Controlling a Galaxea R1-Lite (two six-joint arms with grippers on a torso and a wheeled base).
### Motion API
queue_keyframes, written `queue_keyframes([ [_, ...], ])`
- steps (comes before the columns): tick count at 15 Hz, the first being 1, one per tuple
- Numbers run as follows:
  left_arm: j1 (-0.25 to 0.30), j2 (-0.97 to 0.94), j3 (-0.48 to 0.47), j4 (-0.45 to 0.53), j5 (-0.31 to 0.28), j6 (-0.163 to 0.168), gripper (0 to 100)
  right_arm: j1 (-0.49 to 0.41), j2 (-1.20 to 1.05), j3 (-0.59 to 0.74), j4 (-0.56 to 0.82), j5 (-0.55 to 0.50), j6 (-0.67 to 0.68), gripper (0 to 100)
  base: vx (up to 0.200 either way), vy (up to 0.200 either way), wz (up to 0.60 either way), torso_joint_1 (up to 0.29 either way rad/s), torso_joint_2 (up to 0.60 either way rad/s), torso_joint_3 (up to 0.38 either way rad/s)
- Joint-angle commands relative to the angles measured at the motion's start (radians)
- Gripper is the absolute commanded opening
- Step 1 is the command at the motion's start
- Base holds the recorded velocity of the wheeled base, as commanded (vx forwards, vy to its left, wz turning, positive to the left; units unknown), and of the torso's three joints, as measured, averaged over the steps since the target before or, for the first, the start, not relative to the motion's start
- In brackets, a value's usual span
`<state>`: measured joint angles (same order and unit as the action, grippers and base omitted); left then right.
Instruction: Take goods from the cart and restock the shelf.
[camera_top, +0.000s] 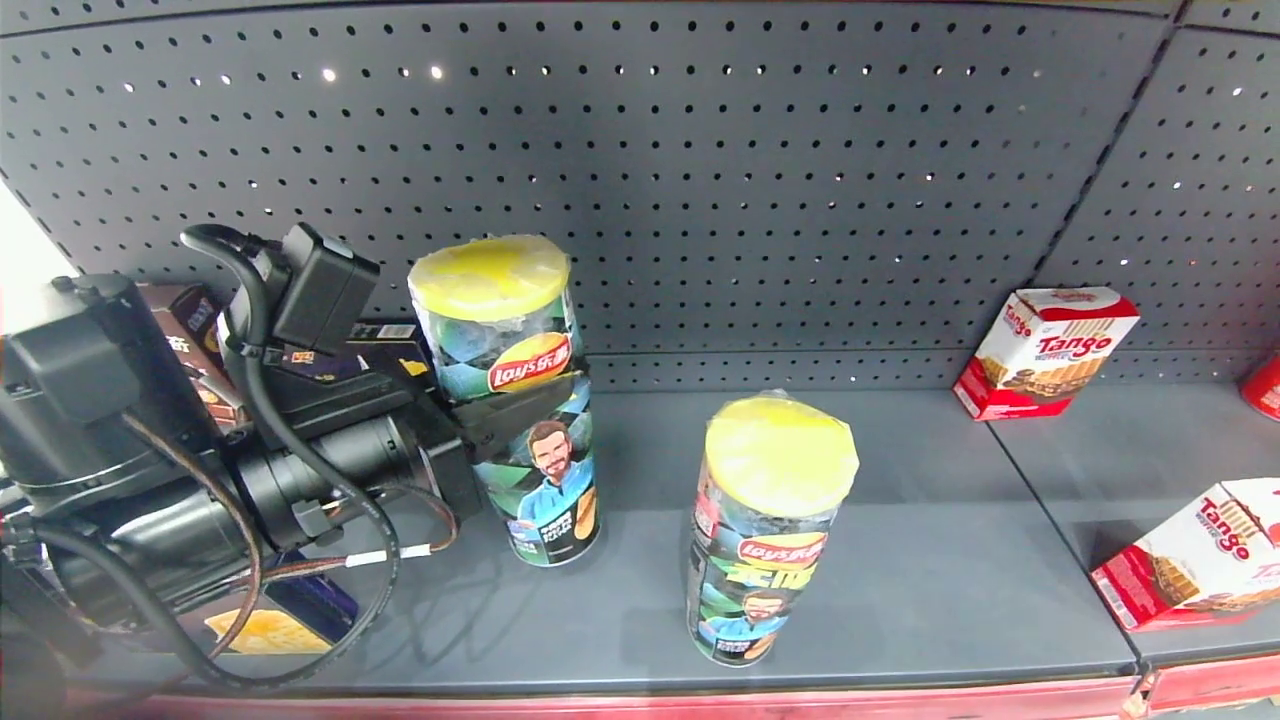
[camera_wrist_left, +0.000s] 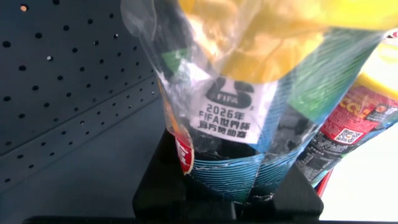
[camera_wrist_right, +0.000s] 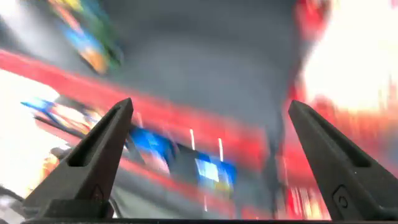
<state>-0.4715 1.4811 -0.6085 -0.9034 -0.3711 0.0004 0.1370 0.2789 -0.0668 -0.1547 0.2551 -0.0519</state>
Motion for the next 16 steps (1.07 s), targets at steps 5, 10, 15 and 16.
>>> queue_keyframes([
  [5, 0.001, 0.004, 0.023, 0.0, 0.0, 0.021, 0, -0.05, -0.182, 0.067, 0.164, -0.336, 0.047, 100, 0.0, 0.0, 0.0, 0.0, 0.0, 0.0],
  [10, -0.03, 0.005, 0.013, 0.015, -0.005, 0.018, 0, -0.05, -0.182, 0.067, 0.159, -0.316, 0.041, 100, 0.0, 0.0, 0.0, 0.0, 0.0, 0.0],
  [15, 0.059, 0.085, -0.097, 0.015, -0.135, 0.013, 0, -0.05, -0.182, 0.067, 0.159, -0.316, 0.041, 100, 0.0, 0.0, 0.0, 0.0, 0.0, 0.0],
  [16, 0.057, 0.1, -0.131, 0.017, -0.132, 0.013, 0, -0.05, -0.182, 0.067, 0.159, -0.316, 0.04, 100, 0.0, 0.0, 0.0, 0.0, 0.0, 0.0],
])
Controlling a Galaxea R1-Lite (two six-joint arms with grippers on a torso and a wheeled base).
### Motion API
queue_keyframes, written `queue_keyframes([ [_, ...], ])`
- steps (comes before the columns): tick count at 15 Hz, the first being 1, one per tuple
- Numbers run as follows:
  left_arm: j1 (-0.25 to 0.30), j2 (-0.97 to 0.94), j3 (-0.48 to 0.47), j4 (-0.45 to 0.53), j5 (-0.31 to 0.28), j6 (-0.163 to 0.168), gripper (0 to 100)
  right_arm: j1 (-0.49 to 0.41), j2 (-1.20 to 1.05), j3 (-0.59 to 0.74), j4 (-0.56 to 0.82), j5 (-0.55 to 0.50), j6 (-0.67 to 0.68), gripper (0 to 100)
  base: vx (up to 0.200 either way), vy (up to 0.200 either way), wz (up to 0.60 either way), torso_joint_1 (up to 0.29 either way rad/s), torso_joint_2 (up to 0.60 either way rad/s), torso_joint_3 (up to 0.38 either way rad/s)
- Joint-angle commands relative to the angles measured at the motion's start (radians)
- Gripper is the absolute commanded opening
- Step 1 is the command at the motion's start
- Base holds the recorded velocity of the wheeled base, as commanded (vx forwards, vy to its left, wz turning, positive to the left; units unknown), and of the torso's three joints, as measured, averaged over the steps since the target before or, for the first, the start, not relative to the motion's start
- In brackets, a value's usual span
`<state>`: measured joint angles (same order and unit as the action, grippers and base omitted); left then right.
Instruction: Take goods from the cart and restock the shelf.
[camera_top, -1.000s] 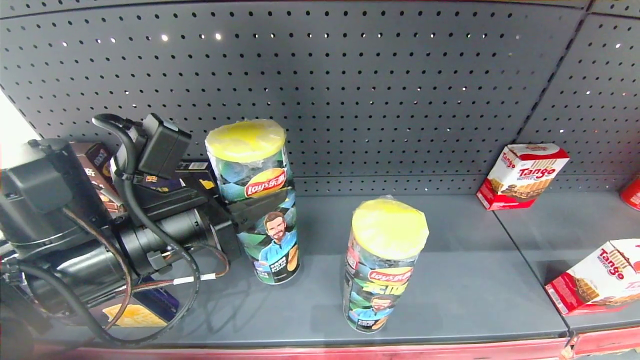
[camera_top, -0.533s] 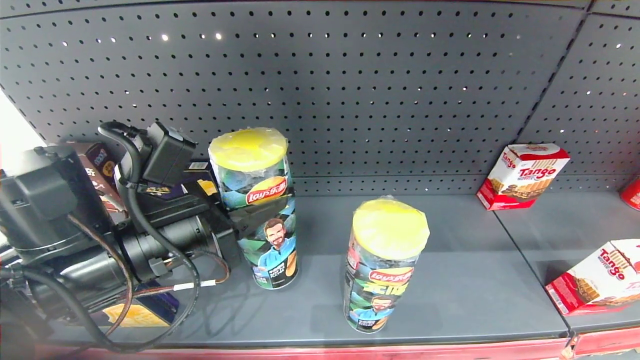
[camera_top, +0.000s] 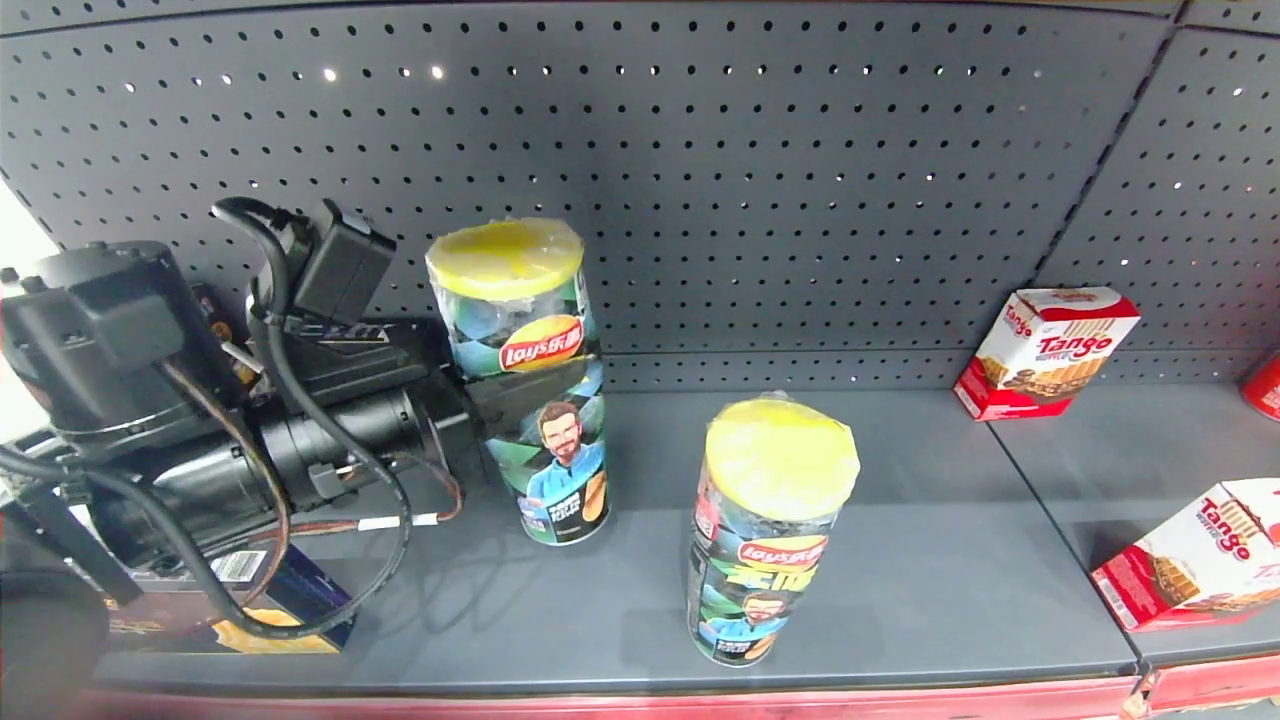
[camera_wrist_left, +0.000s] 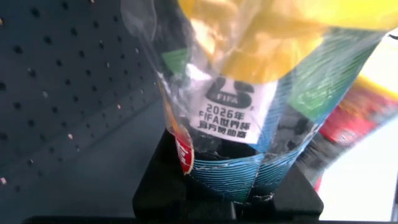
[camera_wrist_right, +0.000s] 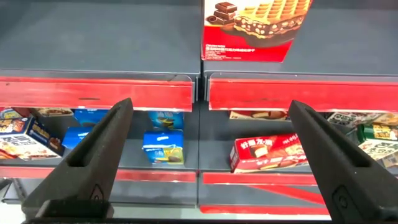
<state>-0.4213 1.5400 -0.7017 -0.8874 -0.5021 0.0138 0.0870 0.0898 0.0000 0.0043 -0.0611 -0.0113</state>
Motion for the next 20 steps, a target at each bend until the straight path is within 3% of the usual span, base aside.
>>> queue_keyframes([
  [1, 0.007, 0.06, -0.068, 0.001, 0.005, 0.0, 0, 0.0, 0.007, 0.0, 0.0, 0.0, -0.001, 100, 0.0, 0.0, 0.0, 0.0, 0.0, 0.0],
  [4, -0.057, 0.117, -0.157, 0.001, 0.022, 0.008, 0, 0.0, 0.007, 0.0, 0.0, 0.0, 0.001, 100, 0.0, 0.0, 0.0, 0.0, 0.0, 0.0],
  [7, -0.056, 0.189, -0.213, -0.005, 0.02, 0.012, 0, 0.0, 0.007, 0.0, 0.0, 0.0, 0.001, 100, 0.0, 0.0, 0.0, 0.0, 0.0, 0.0],
  [8, -0.039, 0.275, -0.269, -0.004, 0.033, 0.051, 0, 0.0, 0.007, 0.0, 0.0, 0.0, 0.001, 100, 0.0, 0.0, 0.0, 0.0, 0.0, 0.0],
  [9, -0.037, 0.312, -0.298, -0.005, 0.024, 0.067, 0, 0.0, 0.005, 0.0, 0.0, 0.0, -0.001, 100, 0.0, 0.0, 0.0, 0.0, 0.0, 0.0],
  [12, -0.045, 0.41, -0.397, -0.004, -0.019, 0.063, 0, 0.0, 0.007, 0.0, 0.0, 0.0, 0.001, 100, 0.0, 0.0, 0.0, 0.0, 0.0, 0.0],
  [16, -0.059, 0.523, -0.512, -0.007, -0.021, 0.063, 0, 0.0, 0.007, 0.0, 0.0, 0.0, 0.001, 100, 0.0, 0.0, 0.0, 0.0, 0.0, 0.0],
  [20, -0.059, 0.565, -0.553, -0.007, -0.021, 0.064, 0, 0.0, 0.007, 0.0, 0.0, 0.0, -0.001, 100, 0.0, 0.0, 0.0, 0.0, 0.0, 0.0],
])
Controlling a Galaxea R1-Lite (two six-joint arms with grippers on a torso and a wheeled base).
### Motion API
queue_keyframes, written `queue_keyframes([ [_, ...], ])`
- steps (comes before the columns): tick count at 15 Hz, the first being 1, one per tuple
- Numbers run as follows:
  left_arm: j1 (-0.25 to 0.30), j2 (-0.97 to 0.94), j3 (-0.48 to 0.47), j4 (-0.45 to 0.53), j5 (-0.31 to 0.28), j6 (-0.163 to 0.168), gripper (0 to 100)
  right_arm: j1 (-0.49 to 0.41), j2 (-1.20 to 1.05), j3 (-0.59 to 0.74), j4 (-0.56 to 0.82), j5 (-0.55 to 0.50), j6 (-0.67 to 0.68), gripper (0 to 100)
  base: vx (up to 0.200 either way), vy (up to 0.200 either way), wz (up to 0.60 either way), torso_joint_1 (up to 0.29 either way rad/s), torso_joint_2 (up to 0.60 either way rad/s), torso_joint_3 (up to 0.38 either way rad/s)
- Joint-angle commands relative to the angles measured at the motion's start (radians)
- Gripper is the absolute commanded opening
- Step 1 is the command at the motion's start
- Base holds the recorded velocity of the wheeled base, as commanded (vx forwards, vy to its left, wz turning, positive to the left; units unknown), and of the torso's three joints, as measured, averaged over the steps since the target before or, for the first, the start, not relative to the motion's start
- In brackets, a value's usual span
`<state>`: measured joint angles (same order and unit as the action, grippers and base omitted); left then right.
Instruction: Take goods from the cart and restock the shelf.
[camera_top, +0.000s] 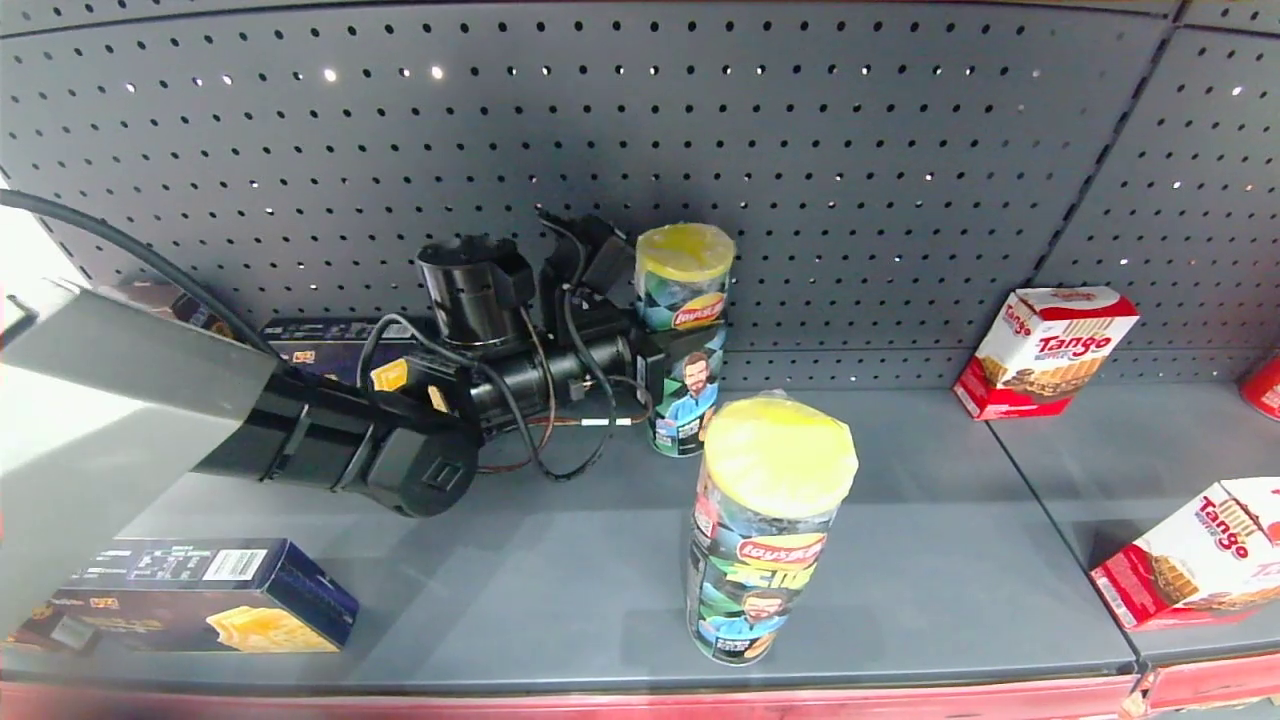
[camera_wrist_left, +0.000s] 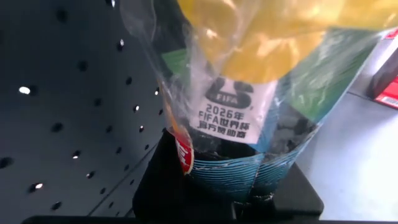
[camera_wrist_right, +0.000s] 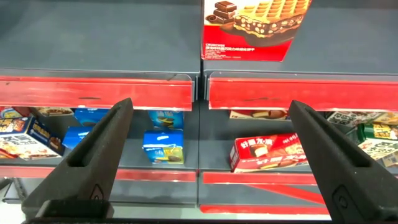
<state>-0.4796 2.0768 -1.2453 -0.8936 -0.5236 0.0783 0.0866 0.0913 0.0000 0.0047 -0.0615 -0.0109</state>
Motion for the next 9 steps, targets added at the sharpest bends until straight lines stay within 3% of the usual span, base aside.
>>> queue_keyframes([
  [1, -0.001, 0.031, -0.011, -0.002, -0.001, 0.0, 0, 0.001, 0.004, 0.0, 0.0, 0.0, 0.0, 100, 0.0, 0.0, 0.0, 0.0, 0.0, 0.0],
  [4, -0.001, 0.039, -0.009, -0.004, -0.001, 0.005, 0, 0.001, 0.004, 0.0, 0.0, 0.0, 0.0, 100, 0.0, 0.0, 0.0, 0.0, 0.0, 0.0],
  [5, -0.001, 0.039, -0.011, 0.001, 0.001, 0.003, 100, 0.001, 0.004, 0.0, 0.0, 0.0, 0.0, 100, 0.0, 0.0, 0.0, 0.0, 0.0, 0.0],
  [7, 0.006, 0.022, 0.004, 0.013, 0.001, 0.0, 100, 0.001, 0.005, 0.0, 0.0, 0.0, 0.0, 100, 0.0, 0.0, 0.0, 0.0, 0.0, 0.0],
  [9, 0.016, -0.049, 0.027, 0.09, 0.002, 0.005, 100, 0.001, 0.005, 0.0, 0.0, 0.0, 0.0, 100, 0.0, 0.0, 0.0, 0.0, 0.0, 0.0],
])
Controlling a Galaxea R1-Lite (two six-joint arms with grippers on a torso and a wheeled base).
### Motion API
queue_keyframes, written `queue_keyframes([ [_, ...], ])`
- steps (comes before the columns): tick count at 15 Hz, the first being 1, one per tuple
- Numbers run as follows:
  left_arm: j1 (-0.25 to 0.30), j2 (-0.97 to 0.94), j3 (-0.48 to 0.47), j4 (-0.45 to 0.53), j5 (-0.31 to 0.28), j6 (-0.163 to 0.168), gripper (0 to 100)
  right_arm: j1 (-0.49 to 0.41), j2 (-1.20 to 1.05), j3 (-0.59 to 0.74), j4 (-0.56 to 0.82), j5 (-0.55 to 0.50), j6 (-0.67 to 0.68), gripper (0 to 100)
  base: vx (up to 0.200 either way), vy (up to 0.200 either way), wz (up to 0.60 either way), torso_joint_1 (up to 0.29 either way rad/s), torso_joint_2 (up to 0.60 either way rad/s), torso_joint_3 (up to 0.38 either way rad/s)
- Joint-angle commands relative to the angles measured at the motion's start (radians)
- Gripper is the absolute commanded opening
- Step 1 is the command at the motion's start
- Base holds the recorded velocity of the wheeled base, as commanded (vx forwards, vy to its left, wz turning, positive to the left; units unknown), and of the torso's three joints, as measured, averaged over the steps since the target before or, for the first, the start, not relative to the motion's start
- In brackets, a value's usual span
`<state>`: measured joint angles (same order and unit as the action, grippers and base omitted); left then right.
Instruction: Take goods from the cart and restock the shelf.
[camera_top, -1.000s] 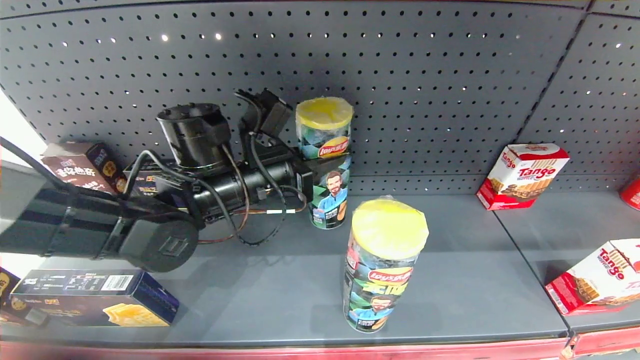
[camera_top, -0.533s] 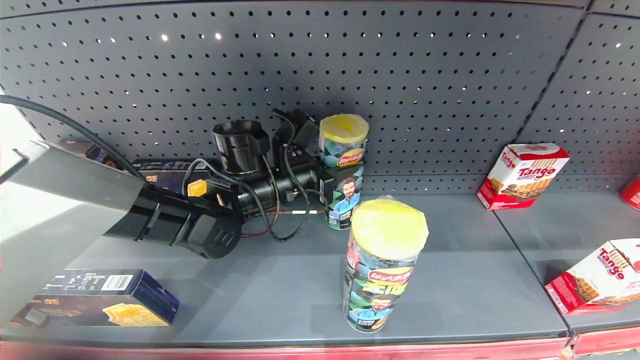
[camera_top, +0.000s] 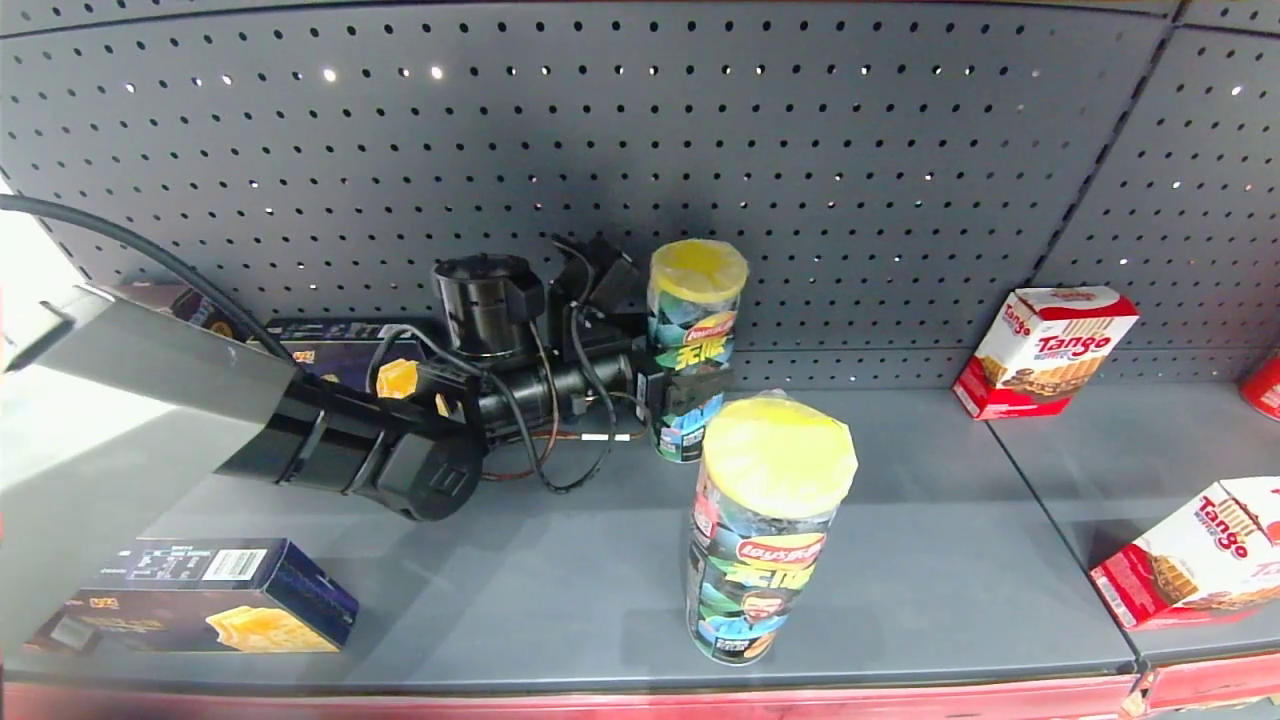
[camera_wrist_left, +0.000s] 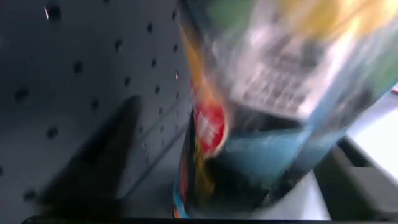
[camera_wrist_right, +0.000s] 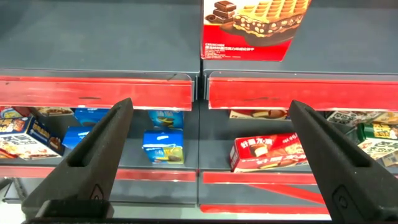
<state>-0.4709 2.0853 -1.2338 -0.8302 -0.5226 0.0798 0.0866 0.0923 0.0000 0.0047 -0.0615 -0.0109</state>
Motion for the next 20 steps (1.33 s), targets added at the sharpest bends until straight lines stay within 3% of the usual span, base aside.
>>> queue_keyframes([
  [1, 0.02, -0.087, 0.028, 0.063, 0.004, 0.006, 100, 0.001, 0.003, 0.0, 0.0, 0.0, 0.0, 100, 0.0, 0.0, 0.0, 0.0, 0.0, 0.0],
  [4, 0.029, -0.153, 0.097, 0.086, 0.019, 0.018, 100, 0.001, 0.003, 0.0, 0.0, 0.0, -0.001, 100, 0.0, 0.0, 0.0, 0.0, 0.0, 0.0],
  [7, 0.029, -0.177, 0.145, 0.089, 0.079, 0.037, 100, 0.001, 0.004, 0.0, 0.0, 0.0, 0.0, 100, 0.0, 0.0, 0.0, 0.0, 0.0, 0.0],
  [8, 0.031, -0.183, 0.155, 0.094, 0.092, 0.063, 100, 0.001, 0.004, 0.0, 0.0, 0.0, 0.0, 100, 0.0, 0.0, 0.0, 0.0, 0.0, 0.0],
  [9, 0.034, -0.188, 0.166, 0.125, 0.108, 0.109, 100, 0.001, 0.004, 0.0, 0.0, 0.0, -0.001, 100, 0.0, 0.0, 0.0, 0.0, 0.0, 0.0],
  [10, 0.058, -0.199, 0.169, 0.177, 0.113, 0.19, 100, 0.001, 0.004, 0.0, 0.0, 0.0, -0.001, 100, 0.0, 0.0, 0.0, 0.0, 0.0, 0.0],
  [11, 0.064, -0.2, 0.165, 0.204, 0.118, 0.233, 100, 0.001, 0.004, 0.0, 0.0, 0.0, -0.001, 100, 0.0, 0.0, 0.0, 0.0, 0.0, 0.0],
  [12, 0.064, -0.2, 0.165, 0.206, 0.118, 0.236, 100, 0.001, 0.004, 0.0, 0.0, 0.0, 0.0, 100, 0.0, 0.0, 0.0, 0.0, 0.0, 0.0],
  [13, 0.066, -0.197, 0.155, 0.21, 0.171, 0.239, 100, 0.001, 0.004, 0.0, 0.0, 0.0, 0.0, 100, 0.0, 0.0, 0.0, 0.0, 0.0, 0.0],
  [14, 0.064, -0.197, 0.151, 0.21, 0.185, 0.238, 100, 0.001, 0.004, 0.0, 0.0, 0.0, 0.0, 100, 0.0, 0.0, 0.0, 0.0, 0.0, 0.0],
  [20, 0.058, -0.18, 0.126, 0.21, 0.23, 0.235, 100, 0.001, 0.004, 0.0, 0.0, 0.0, 0.0, 100, 0.0, 0.0, 0.0, 0.0, 0.0, 0.0],
])
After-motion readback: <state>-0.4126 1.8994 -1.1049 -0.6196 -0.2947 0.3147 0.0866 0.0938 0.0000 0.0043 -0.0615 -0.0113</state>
